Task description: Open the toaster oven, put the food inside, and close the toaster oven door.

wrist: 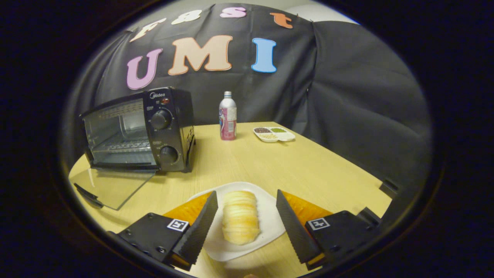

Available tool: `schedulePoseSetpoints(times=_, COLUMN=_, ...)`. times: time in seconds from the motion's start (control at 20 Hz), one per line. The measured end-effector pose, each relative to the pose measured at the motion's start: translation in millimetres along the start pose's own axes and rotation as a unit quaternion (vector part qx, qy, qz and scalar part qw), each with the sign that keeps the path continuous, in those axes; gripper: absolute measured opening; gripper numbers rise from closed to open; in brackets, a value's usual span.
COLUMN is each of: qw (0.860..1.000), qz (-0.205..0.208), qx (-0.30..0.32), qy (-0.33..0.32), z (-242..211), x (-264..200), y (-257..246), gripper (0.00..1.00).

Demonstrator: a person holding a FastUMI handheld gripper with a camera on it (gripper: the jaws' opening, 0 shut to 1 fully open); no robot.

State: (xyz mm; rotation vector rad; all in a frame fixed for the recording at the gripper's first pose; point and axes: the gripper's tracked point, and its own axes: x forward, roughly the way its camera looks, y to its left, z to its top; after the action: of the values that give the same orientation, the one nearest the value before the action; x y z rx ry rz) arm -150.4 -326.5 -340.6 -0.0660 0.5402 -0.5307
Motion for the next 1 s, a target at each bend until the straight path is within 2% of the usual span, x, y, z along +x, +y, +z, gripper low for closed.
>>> schedulePoseSetpoints(times=0.35, qw=0.998, qz=0.015, qx=-0.005, qy=0.060, z=-18.8, x=10.6, y=11.2, gripper=0.96)
schedulePoseSetpoints(times=0.55, qw=0.994, qz=0.033, qx=0.015, qy=0.105, z=-33.4, x=16.3, y=16.4, gripper=0.95)
schedulePoseSetpoints(times=0.7, qw=0.994, qz=0.034, qx=0.013, qy=0.102, z=-31.6, x=16.3, y=16.1, gripper=0.92)
schedulePoseSetpoints(times=1.0, qw=0.994, qz=0.044, qx=0.006, qy=0.098, z=-31.0, x=14.3, y=22.4, gripper=0.46)
